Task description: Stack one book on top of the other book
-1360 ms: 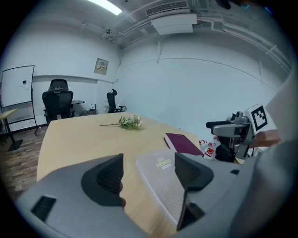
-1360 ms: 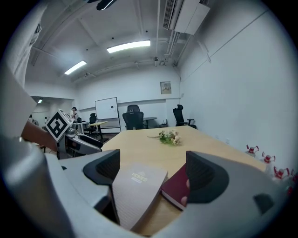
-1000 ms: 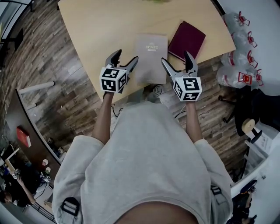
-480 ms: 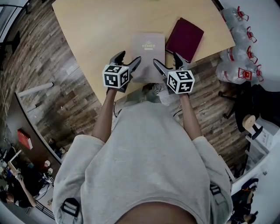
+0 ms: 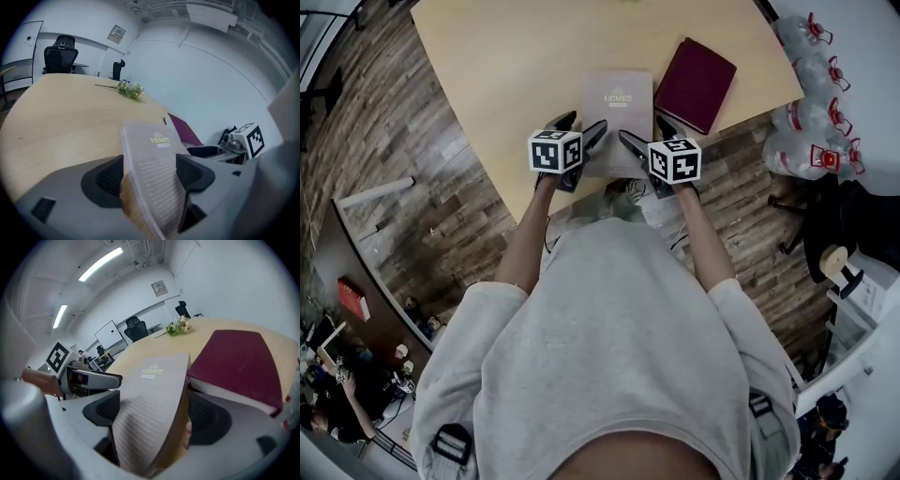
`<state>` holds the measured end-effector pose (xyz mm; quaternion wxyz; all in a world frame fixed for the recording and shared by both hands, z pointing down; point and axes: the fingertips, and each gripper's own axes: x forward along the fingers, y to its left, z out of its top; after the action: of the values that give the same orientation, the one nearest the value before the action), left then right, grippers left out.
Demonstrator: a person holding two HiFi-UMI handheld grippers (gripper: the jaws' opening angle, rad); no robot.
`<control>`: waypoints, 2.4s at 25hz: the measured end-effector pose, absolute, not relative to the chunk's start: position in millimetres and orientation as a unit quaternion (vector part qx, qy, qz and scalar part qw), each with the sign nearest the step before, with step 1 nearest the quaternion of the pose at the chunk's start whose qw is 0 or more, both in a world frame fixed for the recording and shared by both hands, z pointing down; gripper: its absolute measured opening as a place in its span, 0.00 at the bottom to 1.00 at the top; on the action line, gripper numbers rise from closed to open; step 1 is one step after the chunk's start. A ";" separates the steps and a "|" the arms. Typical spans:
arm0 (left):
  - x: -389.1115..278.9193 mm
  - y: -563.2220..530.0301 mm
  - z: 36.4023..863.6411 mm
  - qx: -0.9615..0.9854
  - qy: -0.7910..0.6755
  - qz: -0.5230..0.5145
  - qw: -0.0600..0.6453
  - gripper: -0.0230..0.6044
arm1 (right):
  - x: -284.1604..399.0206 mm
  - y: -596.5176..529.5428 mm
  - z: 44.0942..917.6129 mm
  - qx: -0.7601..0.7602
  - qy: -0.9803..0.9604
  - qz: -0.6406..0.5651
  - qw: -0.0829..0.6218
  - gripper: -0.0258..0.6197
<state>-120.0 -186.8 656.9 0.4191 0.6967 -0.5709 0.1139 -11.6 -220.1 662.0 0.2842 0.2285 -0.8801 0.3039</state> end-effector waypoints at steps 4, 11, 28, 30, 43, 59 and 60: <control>-114.3 -186.0 666.6 0.696 -0.562 0.126 0.430 0.59 | -12.9 -210.8 675.5 0.213 -0.872 0.315 0.307 0.73; -105.9 -187.6 677.2 0.692 -0.554 0.137 0.443 0.59 | -13.0 -205.9 688.3 0.214 -0.865 0.312 0.330 0.72; -102.5 -187.8 682.5 0.692 -0.557 0.152 0.434 0.57 | -13.8 -204.5 689.0 0.222 -0.863 0.311 0.331 0.71; -101.7 -186.8 680.7 0.693 -0.560 0.151 0.429 0.57 | -13.0 -203.1 687.5 0.225 -0.864 0.306 0.329 0.71; -103.6 -184.0 648.3 0.701 -0.588 0.146 0.378 0.56 | -12.4 -199.6 661.2 0.245 -0.882 0.256 0.312 0.69; -109.7 -194.5 582.6 0.713 -0.620 0.125 0.303 0.49 | -9.2 -217.5 602.2 0.293 -0.902 0.188 0.254 0.58; -110.1 -196.0 576.6 0.715 -0.621 0.123 0.297 0.49 | -9.2 -219.7 596.1 0.297 -0.904 0.183 0.247 0.57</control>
<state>-110.1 -196.0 576.6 0.2966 0.7149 -0.6212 0.1227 -9.2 -219.7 596.1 0.2474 0.2970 -0.9039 0.1833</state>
